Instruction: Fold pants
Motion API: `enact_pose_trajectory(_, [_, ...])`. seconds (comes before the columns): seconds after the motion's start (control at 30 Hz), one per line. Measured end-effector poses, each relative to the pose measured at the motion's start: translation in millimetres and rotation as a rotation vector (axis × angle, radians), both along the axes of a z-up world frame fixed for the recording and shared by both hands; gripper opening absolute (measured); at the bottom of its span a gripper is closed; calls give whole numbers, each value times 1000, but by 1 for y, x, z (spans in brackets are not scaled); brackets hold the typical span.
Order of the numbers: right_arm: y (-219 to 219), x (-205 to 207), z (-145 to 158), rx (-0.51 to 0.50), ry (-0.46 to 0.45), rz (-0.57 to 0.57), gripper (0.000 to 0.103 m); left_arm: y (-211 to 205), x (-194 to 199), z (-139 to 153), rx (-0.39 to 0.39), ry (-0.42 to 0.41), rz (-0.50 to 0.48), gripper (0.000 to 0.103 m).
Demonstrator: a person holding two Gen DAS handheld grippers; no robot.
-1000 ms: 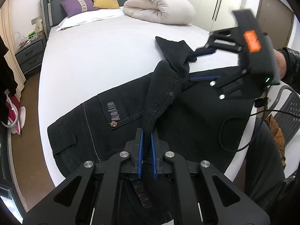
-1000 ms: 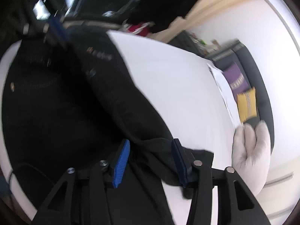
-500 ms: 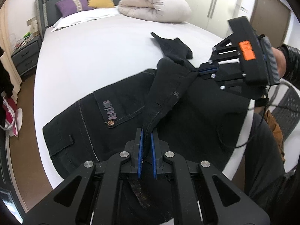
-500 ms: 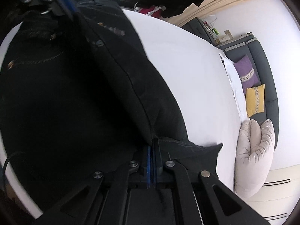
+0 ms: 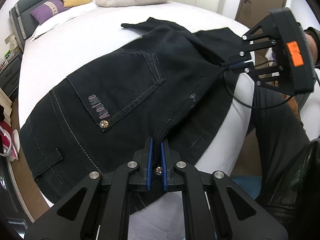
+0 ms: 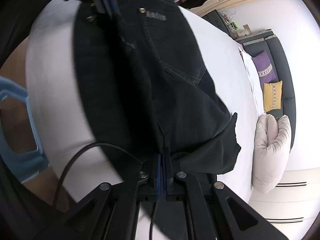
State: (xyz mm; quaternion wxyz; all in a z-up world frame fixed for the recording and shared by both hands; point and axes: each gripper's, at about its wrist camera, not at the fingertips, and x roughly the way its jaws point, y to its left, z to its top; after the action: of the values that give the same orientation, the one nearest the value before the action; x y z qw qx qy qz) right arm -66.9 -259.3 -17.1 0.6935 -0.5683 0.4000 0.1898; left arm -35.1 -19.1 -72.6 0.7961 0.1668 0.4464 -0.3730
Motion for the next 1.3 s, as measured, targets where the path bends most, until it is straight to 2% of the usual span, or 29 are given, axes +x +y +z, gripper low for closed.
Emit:
enact_pose_trajectory(0.23, [3, -11, -1, -26, 27, -3, 2, 9, -12, 8, -3, 3, -66, 7])
enact_pose_trajectory(0.37, [0, -8, -12, -39, 38, -22, 2, 3, -18, 3, 20, -8, -82, 7])
enact_pose_trajectory(0.6, [7, -15, -27, -37, 32, -59, 3, 2, -19, -8, -4, 16, -46, 11])
enact_pose_trajectory(0.7, [11, -17, -33, -33, 23, -72, 4, 2, -24, -3, 6, 4, -49, 13])
enact_pose_trajectory(0.8, [12, -15, -32, -2, 19, -109, 6, 6, -25, 4, 7, 26, -40, 14])
enact_pose_trajectory(1.0, [15, -14, -34, 25, -7, -160, 8, 23, -21, 33, -37, 69, -15, 14])
enact_pose_trajectory(1.1, [15, -14, -33, 51, -15, -196, 9, 13, -9, 47, -97, 56, 8, 14])
enact_pose_trajectory(1.17, [14, -14, -29, 67, -21, -214, 10, -1, 3, 48, -104, 49, 37, 14])
enact_pose_trajectory(1.2, [13, -14, -26, 86, -20, -228, 11, -8, 10, 45, -114, 53, 49, 14])
enact_pose_trajectory(1.23, [11, -15, -21, 107, -26, -241, 22, -17, 20, 37, -124, 75, 70, 14])
enact_pose_trajectory(1.27, [7, -15, -14, 139, -37, -262, 43, -22, 28, 27, -116, 102, 96, 14])
enact_pose_trajectory(1.3, [4, -15, -8, 169, -36, -276, 54, -26, 35, 16, -98, 133, 122, 14])
